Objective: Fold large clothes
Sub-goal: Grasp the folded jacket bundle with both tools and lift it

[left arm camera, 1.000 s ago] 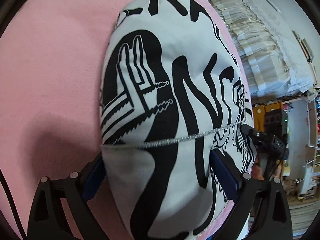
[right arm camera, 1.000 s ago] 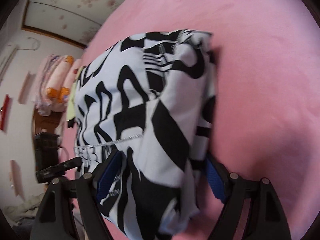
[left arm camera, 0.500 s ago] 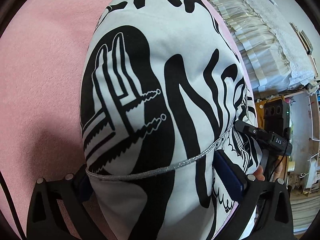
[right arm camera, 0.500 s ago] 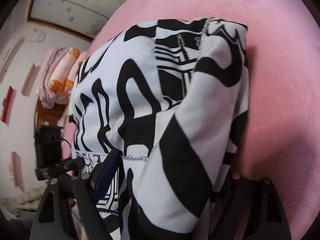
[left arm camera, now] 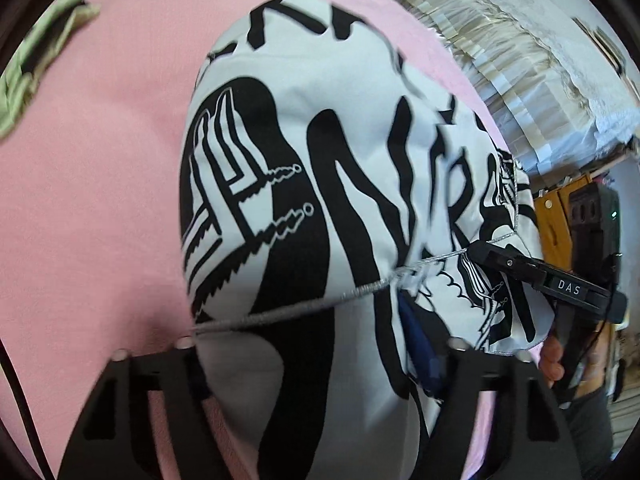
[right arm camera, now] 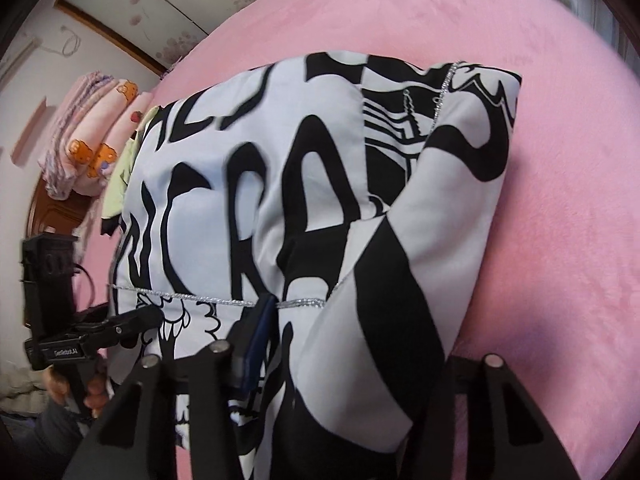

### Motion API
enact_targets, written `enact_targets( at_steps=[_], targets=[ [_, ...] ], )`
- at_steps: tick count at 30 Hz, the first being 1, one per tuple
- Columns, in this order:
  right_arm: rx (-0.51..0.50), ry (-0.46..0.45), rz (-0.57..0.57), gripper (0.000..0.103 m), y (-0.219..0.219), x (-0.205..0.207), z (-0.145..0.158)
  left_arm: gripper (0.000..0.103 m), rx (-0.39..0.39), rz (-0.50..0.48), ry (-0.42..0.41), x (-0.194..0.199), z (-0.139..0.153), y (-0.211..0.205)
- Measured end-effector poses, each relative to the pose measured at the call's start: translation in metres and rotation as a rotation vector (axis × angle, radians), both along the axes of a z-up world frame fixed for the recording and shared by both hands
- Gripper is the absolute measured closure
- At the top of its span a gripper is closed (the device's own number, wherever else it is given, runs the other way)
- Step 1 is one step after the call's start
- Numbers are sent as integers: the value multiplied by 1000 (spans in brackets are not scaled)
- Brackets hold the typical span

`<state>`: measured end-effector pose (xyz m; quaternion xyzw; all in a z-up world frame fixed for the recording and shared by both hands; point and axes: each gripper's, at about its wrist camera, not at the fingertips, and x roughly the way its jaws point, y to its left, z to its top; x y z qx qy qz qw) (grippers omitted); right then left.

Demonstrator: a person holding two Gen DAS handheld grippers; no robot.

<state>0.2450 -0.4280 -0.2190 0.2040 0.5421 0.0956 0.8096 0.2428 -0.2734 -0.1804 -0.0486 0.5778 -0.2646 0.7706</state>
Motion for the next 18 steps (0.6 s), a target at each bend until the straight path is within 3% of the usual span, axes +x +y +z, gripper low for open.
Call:
enact_targets(
  at_steps=[4,12,18],
  targets=[
    [-65,-33,-12,74,22,-13,26,55,36,-21,-72,-19,26,-9],
    [-75,-18,-6,78,76,-56,47,59,86,-25,-90,-72,60,6],
    [-47,-16,30,78,130,-81,54,59,107,5,-80,-129,76,52]
  ],
)
